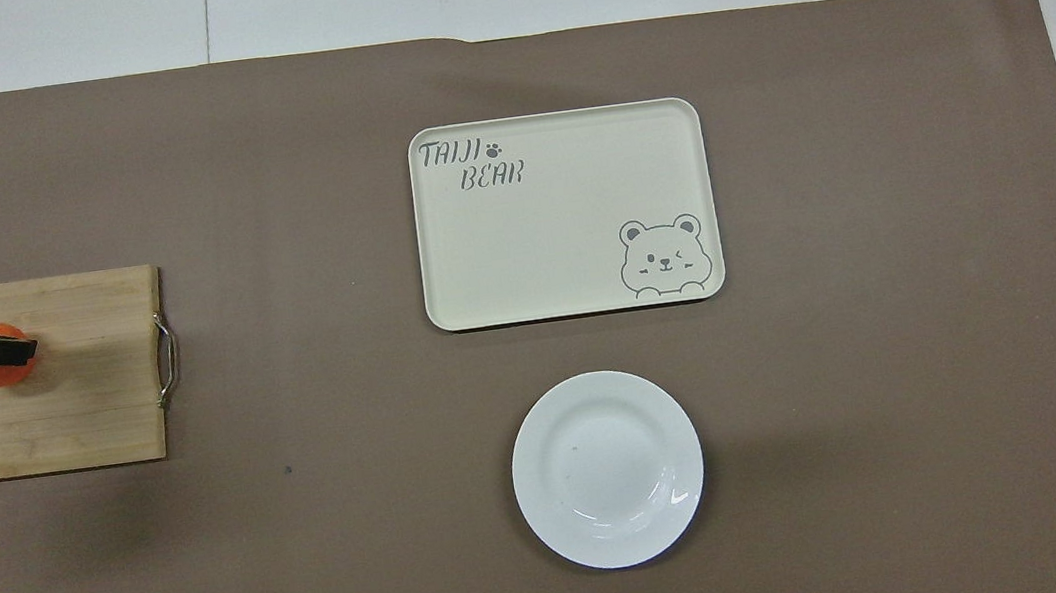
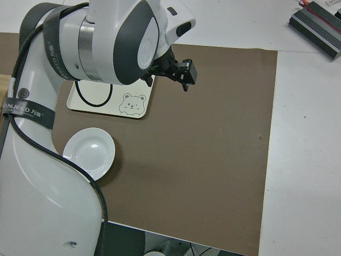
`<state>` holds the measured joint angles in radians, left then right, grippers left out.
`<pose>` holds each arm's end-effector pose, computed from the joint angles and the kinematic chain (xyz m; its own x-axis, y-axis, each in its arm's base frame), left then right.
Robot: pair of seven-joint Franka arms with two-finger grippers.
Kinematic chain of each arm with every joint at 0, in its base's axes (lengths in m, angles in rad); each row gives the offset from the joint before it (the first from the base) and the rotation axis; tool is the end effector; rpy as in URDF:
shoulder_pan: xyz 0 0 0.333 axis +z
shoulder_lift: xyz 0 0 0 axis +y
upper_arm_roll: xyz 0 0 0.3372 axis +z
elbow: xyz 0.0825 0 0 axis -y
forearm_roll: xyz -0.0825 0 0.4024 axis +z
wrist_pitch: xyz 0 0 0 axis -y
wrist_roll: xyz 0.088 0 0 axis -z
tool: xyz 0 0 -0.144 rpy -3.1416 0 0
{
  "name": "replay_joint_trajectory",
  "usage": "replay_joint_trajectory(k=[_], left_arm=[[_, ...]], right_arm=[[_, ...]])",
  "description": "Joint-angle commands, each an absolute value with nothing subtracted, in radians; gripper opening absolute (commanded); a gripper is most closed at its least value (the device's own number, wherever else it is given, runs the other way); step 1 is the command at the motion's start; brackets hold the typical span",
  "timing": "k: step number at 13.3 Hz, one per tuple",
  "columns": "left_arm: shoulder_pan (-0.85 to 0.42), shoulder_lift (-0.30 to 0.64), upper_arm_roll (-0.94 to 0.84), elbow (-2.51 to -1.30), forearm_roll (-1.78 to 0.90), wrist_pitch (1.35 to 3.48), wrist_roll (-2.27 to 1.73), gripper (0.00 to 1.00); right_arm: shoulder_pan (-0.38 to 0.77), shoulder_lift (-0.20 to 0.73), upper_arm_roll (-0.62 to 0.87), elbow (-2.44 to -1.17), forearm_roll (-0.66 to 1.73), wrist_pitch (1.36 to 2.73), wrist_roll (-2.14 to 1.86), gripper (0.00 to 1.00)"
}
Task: Place orange and plate with both arms
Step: 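Lower the left gripper onto the orange and close it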
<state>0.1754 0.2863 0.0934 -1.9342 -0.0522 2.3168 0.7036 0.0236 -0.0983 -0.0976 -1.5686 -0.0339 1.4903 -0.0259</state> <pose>0.6242 0.1672 0.3213 0.9145 -0.3958 0.0842 -0.3927 -0.9182 -0.0514 0.5301 -0.0473 0.6567 0.9985 -0.0505 0.0189 -0.0510 -0.9984 0.0247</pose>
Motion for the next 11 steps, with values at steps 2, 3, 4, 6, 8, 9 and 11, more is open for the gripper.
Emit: replay_joint_trajectory(k=[2,3,4,6,8,9,11], left_arm=[[0.212,0.284,0.091,-1.986,-0.066,2.368,0.718,1.0],[0.21,0.284,0.091,-1.988,-0.066,2.367,0.709,1.0],[0.21,0.284,0.091,-1.987,-0.066,2.368,0.707,1.0],[0.213,0.284,0.091,-1.985,-0.066,2.37,0.715,0.74],[0.207,0.284,0.091,-1.983,-0.066,2.37,0.718,0.34],[0.199,0.282,0.091,-1.979,-0.066,2.37,0.712,0.24],[0.19,0.27,0.089,-1.964,-0.066,2.368,0.706,0.03]], right_arm=[[0.021,-0.12,-0.092,-1.589,-0.041,1.496,-0.015,1.0],[0.021,-0.12,-0.092,-1.589,-0.041,1.496,-0.015,1.0],[0.021,-0.12,-0.092,-1.589,-0.041,1.496,-0.015,1.0],[0.021,-0.12,-0.092,-1.589,-0.041,1.496,-0.015,1.0],[0.021,-0.12,-0.092,-1.589,-0.041,1.497,-0.015,1.0],[0.021,-0.12,-0.092,-1.589,-0.041,1.496,-0.015,1.0],[0.021,-0.12,-0.092,-1.589,-0.041,1.497,-0.015,1.0]])
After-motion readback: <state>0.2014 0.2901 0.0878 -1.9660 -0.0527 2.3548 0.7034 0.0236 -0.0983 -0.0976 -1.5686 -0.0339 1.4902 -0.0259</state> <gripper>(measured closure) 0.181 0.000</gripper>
